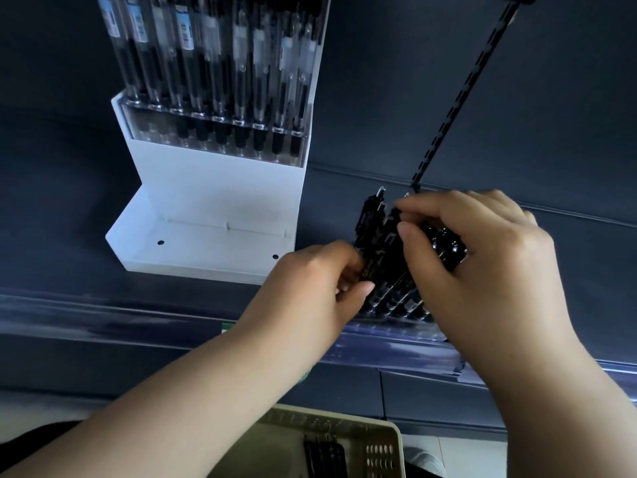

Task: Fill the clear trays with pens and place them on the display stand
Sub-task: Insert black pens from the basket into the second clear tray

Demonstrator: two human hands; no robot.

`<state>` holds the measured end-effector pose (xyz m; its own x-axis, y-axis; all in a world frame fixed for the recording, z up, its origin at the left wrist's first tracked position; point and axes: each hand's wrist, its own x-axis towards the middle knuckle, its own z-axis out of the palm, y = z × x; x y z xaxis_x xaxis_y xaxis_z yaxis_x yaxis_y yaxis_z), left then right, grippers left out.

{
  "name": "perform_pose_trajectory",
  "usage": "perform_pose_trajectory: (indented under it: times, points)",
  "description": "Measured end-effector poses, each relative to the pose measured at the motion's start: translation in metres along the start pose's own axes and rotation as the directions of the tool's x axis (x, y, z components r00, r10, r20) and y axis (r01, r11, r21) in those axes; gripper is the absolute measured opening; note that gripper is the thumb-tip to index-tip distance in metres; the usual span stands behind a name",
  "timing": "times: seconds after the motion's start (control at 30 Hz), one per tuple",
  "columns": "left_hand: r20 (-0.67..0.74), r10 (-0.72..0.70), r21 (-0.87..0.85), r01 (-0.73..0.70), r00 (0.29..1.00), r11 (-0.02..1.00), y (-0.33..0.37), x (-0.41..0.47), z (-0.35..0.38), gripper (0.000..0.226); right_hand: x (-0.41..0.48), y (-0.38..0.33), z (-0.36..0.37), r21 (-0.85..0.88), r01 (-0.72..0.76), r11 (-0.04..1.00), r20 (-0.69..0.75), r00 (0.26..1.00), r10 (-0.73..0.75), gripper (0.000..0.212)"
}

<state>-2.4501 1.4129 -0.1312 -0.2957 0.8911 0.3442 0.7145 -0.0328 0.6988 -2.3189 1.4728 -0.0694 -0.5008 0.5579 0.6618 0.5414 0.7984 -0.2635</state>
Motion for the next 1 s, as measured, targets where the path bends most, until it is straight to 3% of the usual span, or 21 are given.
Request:
perform_pose_trajectory:
  times: [0.47,0.67,0.77,0.87,1.0]
  points:
    - [0.12,-0.118,-0.037,0.123,0.986,0.992,-0.009,-0.008,-0.005,0.025,-0.012,-0.011,-0.012,0.04,0.134,0.99,-0.03,0.991,-0.132,0.017]
    - [0.068,0.106,0.224,-0.119,0.992,0.967,-0.008,-0.037,-0.018,0.027,-0.049,-0.025,-0.009,0.067,0.179,0.982,0.094,0.978,-0.185,0.018]
    - [0.084,0.122,0.28,-0.141,0.989,0.949,-0.013,-0.06,-0.021,0.027,-0.069,-0.029,-0.003,0.09,0.136,0.987,0.158,0.976,-0.149,0.017]
    - [0.104,-0.008,0.258,-0.019,0.995,0.966,-0.023,-0.085,-0.02,0.027,-0.097,-0.033,0.006,0.109,-0.02,0.994,0.294,0.956,-0.013,0.019]
    - [0.134,-0.175,0.255,0.137,0.975,0.957,-0.038,-0.116,-0.015,0.027,-0.132,-0.04,0.025,0.029,-0.225,0.974,0.512,0.84,0.179,0.026]
